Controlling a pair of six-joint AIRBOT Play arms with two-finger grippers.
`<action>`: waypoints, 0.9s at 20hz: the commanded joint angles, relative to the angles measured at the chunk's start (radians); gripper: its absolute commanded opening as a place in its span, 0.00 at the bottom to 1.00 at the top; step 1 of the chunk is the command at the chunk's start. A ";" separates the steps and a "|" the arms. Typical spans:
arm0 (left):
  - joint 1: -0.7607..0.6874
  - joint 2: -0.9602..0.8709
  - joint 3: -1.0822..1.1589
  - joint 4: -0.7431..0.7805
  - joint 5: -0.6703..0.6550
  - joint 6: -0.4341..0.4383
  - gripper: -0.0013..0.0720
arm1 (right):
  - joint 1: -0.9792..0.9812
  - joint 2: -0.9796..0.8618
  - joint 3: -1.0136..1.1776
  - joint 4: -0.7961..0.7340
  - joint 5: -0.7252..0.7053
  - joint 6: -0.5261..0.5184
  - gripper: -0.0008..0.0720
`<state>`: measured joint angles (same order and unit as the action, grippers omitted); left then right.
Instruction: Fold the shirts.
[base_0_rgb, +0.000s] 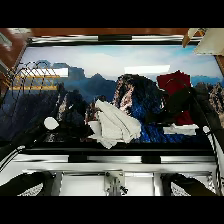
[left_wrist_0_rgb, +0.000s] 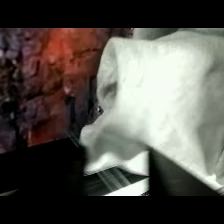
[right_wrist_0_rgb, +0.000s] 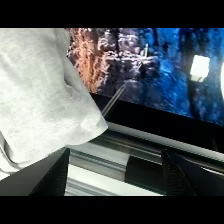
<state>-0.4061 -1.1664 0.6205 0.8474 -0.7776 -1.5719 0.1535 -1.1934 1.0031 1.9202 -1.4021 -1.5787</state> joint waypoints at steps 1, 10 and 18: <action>-0.011 -0.038 0.011 -0.066 0.053 0.048 0.09 | 0.013 -0.019 -0.068 0.031 0.074 0.000 0.93; -0.002 0.012 0.084 -0.053 -0.010 0.087 0.07 | 0.197 -0.120 -0.089 0.070 0.316 0.005 0.17; 0.165 0.254 0.498 0.103 -0.102 0.269 0.07 | 0.186 0.144 0.245 -0.196 0.338 -0.082 0.13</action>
<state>-0.2897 -0.9977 0.9321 0.8940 -0.8551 -1.3777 0.3374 -1.1591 1.1027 1.8347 -1.1252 -1.6096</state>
